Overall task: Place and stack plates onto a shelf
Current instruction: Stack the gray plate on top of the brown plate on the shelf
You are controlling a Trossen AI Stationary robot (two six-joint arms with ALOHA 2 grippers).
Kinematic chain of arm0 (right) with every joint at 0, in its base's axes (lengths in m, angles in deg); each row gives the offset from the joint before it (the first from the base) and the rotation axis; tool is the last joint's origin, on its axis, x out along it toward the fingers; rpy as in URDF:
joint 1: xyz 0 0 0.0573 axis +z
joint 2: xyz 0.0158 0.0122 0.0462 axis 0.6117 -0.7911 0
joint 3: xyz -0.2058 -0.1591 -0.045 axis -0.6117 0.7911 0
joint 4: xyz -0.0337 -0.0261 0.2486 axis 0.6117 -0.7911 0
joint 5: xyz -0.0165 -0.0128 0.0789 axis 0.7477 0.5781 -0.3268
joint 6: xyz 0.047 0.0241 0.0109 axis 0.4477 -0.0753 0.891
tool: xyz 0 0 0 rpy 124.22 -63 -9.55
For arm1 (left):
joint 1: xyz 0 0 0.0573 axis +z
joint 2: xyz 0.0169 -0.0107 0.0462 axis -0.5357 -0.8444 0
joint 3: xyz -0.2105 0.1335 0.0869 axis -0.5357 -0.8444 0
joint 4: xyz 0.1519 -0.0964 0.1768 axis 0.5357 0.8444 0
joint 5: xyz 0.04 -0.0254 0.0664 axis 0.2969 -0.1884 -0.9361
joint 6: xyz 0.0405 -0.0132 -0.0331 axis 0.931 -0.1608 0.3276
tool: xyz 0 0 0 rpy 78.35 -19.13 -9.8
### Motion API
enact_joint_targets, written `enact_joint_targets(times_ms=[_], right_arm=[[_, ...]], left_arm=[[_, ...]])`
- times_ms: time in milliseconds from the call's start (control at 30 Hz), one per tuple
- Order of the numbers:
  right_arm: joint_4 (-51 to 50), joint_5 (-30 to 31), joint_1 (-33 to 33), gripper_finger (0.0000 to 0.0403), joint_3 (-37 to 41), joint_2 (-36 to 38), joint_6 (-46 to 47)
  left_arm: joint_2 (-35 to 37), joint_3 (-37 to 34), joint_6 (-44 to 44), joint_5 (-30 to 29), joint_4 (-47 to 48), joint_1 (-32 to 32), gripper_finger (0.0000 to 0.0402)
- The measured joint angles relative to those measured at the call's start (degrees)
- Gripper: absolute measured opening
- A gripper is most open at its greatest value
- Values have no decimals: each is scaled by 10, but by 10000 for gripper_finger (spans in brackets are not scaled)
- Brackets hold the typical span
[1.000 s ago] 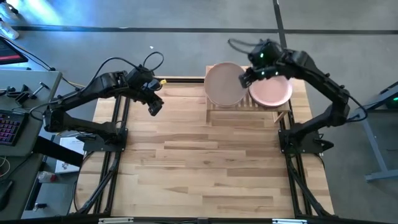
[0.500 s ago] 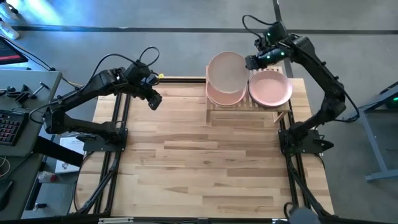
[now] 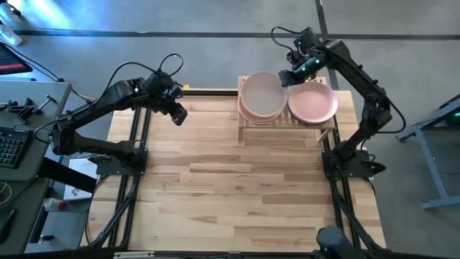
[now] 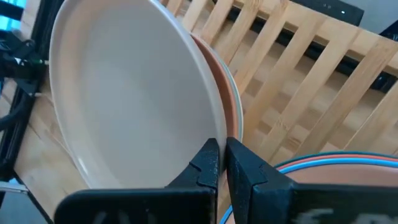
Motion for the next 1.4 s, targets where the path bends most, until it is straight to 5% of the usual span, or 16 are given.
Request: enact_joint_targets(times_ms=[1400], right_arm=[[-7,30,30,20,1,-17,7]], left_arm=[[0,0,5,0,7,0,76]])
